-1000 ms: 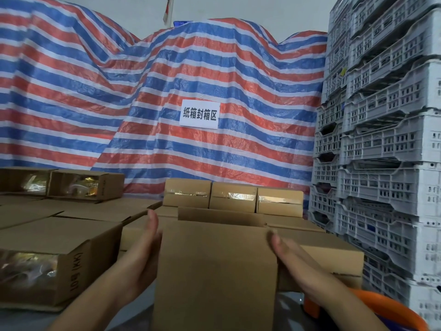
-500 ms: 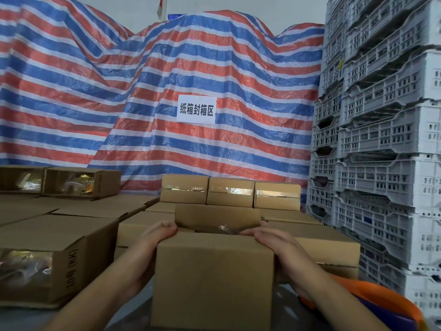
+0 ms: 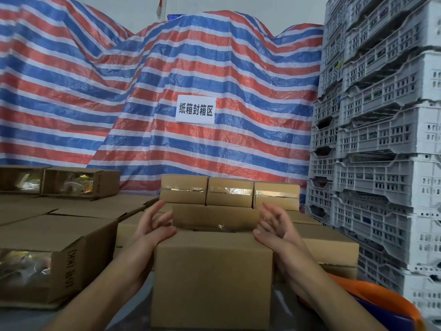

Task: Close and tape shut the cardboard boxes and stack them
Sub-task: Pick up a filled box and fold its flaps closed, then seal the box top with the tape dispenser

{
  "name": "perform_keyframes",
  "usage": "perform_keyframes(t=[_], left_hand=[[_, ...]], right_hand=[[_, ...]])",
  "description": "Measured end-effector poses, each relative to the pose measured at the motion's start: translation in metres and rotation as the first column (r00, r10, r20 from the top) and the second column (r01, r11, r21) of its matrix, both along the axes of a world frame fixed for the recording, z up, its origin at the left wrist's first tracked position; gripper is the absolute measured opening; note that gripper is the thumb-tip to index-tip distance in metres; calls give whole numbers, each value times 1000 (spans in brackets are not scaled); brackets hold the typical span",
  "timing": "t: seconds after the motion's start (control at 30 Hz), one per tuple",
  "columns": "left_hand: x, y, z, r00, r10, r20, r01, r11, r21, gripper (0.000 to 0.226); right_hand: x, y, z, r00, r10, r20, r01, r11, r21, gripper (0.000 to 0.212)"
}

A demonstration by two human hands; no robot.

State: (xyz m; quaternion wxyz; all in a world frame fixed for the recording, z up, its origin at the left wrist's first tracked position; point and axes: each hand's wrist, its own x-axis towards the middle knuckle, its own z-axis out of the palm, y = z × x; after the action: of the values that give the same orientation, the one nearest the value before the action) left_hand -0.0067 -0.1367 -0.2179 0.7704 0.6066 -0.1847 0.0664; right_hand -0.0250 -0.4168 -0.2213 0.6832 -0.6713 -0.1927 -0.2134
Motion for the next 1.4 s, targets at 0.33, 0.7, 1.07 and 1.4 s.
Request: perform_keyframes(t=[0.33, 0.7, 1.07, 1.4], left_hand=[[1, -4, -6, 989, 137, -47, -129, 981, 143, 18], [-15, 3, 40, 969, 145, 198, -241, 705, 666, 14], [-56, -70, 58, 850, -191, 492, -507, -37, 861, 70], [-44, -65, 38, 843, -171, 510, -520, -16, 854, 76]], right_hand=[[-1, 1, -2, 1000, 11, 24, -9, 998, -54, 26], [-11, 8, 2, 996, -87, -19, 85, 991, -102, 18], [-18, 10, 5, 995, -93, -38, 89, 991, -98, 18], [-37, 1, 29, 986, -150, -73, 119, 939, -322, 18]])
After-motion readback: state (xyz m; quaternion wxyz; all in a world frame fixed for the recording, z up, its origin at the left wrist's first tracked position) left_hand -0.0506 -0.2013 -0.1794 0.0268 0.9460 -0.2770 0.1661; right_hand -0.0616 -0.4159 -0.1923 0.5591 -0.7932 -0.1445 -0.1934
